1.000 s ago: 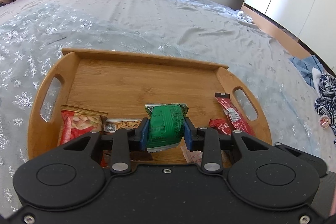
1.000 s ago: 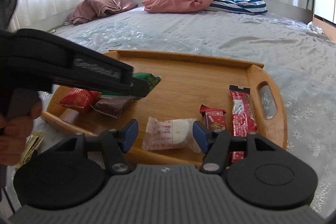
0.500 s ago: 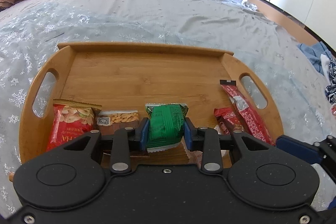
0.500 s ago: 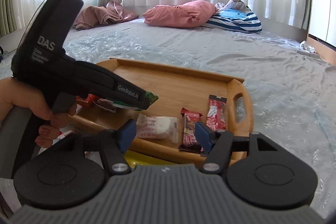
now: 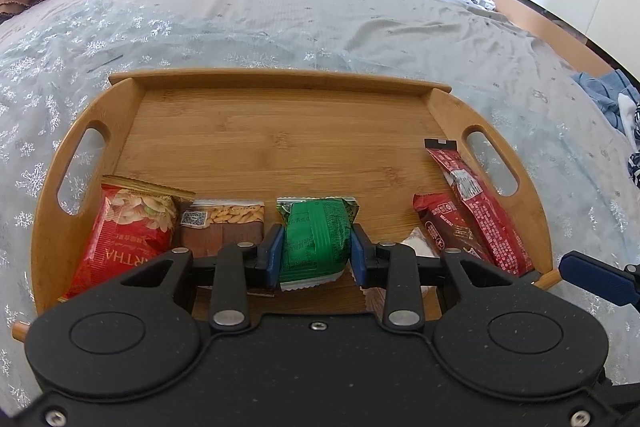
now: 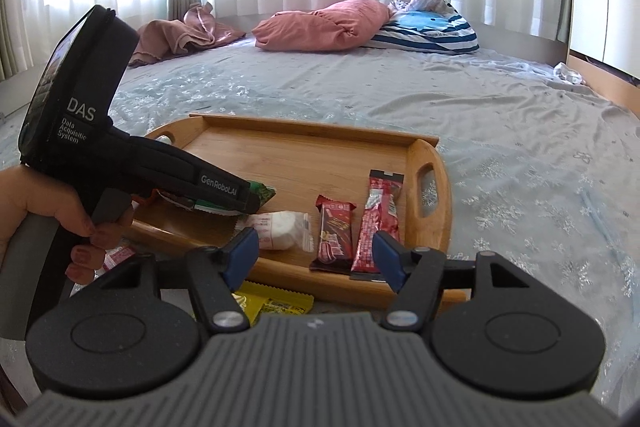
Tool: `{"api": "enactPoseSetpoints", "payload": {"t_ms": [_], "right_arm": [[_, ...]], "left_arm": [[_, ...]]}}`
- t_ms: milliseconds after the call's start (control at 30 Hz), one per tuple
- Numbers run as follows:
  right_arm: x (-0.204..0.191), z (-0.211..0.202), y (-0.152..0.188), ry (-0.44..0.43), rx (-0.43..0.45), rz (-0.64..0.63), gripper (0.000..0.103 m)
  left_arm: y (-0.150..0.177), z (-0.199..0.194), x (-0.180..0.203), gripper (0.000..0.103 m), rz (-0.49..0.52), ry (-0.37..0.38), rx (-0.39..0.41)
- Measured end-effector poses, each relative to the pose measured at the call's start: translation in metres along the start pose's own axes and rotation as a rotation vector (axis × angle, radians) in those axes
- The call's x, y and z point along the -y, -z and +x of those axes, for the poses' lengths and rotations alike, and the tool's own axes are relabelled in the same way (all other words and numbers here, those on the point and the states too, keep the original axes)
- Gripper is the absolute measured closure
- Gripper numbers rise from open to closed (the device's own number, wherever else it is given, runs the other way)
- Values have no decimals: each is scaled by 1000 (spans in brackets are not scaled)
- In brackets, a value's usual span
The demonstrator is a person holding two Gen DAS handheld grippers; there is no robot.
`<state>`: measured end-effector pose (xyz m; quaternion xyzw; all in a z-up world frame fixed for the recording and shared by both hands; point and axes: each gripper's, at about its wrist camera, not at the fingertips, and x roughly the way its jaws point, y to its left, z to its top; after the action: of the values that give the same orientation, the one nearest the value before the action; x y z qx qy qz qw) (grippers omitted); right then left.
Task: Organize snacks
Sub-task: 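Open the left gripper to release the green packet on the tray, then move both grippers back over the remaining snacks beside the tray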
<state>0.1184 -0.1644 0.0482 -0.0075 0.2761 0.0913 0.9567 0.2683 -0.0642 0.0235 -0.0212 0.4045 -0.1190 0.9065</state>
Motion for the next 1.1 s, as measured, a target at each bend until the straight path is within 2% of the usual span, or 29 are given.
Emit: {"api": "enactPoseSetpoints", "payload": {"t_ms": [233, 300, 433, 500, 700, 800, 1100], "right_arm": [[4, 1, 1, -4, -12, 27, 27], [4, 1, 2, -5, -11, 29, 27], [3, -2, 3, -8, -10, 31, 25], [3, -4, 4, -10, -10, 33, 24], [2, -7, 9, -16, -12, 40, 23], [3, -10, 13, -19, -15, 49, 23], [4, -16, 28, -1, -28, 59, 22]], "left_arm": [[0, -1, -1, 70, -4, 0, -5], [0, -3, -2, 62, -3, 3, -5], [1, -14, -2, 55, 8, 9, 2], [4, -22, -2, 48, 18, 21, 4], [19, -54, 0, 35, 68, 35, 46], [26, -68, 0, 30, 73, 44, 59], [55, -100, -6, 25, 53, 51, 79]]}}
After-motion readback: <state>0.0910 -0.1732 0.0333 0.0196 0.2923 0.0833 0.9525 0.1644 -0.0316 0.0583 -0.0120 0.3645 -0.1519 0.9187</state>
